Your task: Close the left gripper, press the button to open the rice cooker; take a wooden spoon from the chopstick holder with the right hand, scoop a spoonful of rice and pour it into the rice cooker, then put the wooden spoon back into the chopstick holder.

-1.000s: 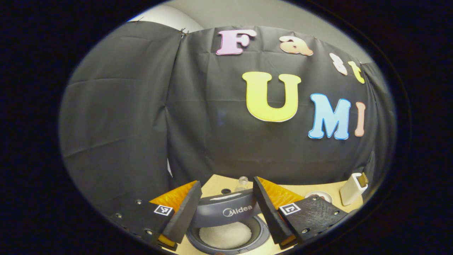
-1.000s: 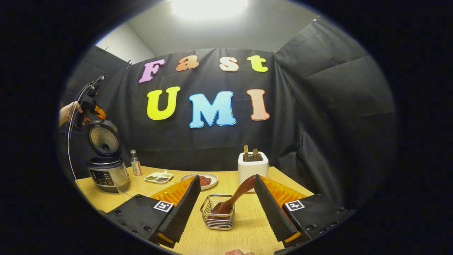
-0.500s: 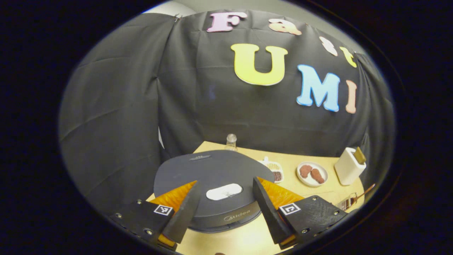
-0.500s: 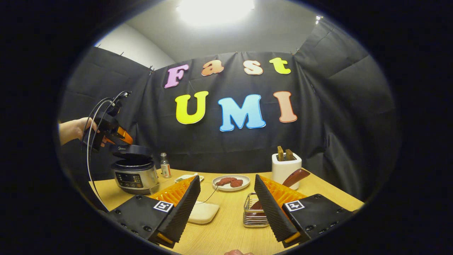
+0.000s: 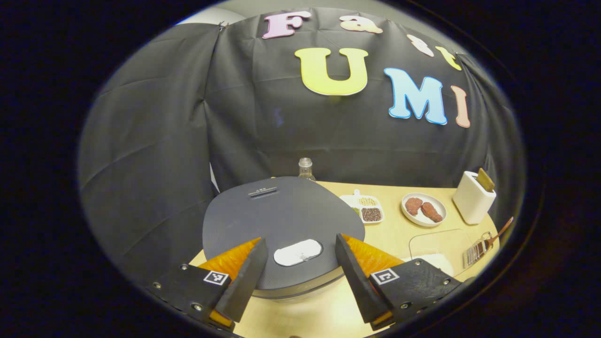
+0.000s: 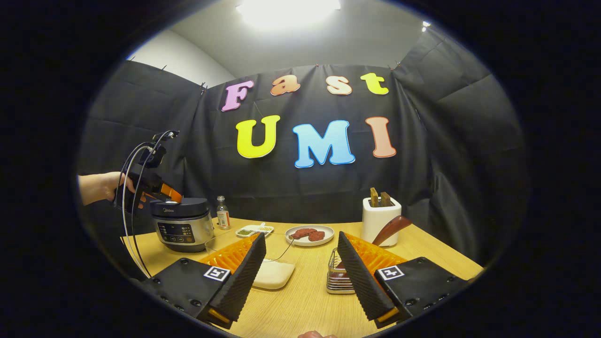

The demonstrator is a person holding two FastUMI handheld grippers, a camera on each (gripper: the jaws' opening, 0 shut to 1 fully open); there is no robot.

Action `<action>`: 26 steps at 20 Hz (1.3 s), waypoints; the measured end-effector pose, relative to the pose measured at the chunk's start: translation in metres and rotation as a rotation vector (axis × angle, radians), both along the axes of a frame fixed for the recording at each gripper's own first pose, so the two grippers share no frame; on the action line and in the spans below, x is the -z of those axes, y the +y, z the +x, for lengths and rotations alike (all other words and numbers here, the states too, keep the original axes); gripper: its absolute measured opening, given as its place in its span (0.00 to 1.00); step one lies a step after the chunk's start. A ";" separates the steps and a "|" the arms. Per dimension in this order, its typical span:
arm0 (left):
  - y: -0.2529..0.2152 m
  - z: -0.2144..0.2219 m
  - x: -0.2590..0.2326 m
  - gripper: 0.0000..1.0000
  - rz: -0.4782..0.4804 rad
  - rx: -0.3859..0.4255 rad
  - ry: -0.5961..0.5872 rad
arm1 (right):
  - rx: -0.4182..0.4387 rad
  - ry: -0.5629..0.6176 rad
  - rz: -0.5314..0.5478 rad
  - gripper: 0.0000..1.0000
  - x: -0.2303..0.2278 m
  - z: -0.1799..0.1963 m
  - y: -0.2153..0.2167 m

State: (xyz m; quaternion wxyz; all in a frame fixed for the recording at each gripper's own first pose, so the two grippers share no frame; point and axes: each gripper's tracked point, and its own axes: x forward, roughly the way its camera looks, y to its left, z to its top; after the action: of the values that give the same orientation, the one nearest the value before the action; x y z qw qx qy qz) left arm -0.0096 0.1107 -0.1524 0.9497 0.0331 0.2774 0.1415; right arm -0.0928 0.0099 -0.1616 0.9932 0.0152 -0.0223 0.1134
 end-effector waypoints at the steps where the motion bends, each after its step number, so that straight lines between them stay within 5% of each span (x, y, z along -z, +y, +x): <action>1: 0.000 0.001 0.001 0.94 -0.006 0.008 -0.015 | 0.002 0.008 0.006 0.98 0.001 0.000 -0.001; 12: -0.001 -0.001 -0.008 0.94 0.017 0.006 -0.080 | 0.085 0.028 0.015 0.98 -0.006 0.018 -0.031; 15: -0.039 -0.004 -0.029 0.92 -0.031 0.067 -0.150 | 0.133 0.032 0.065 0.98 -0.035 0.033 -0.039; 19: -0.055 0.007 -0.086 0.90 0.076 0.126 -0.304 | 0.114 -0.020 0.126 0.98 -0.091 0.047 -0.022; 26: -0.122 -0.021 -0.170 0.91 0.054 0.279 -0.498 | 0.172 -0.106 -0.102 0.98 -0.148 0.076 -0.002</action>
State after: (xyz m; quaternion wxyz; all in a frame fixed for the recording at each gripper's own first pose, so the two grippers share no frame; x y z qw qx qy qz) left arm -0.0306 -0.0117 0.0174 0.9977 0.0606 0.0244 0.0204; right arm -0.0164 0.0077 -0.0136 0.9962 -0.0434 -0.0702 0.0292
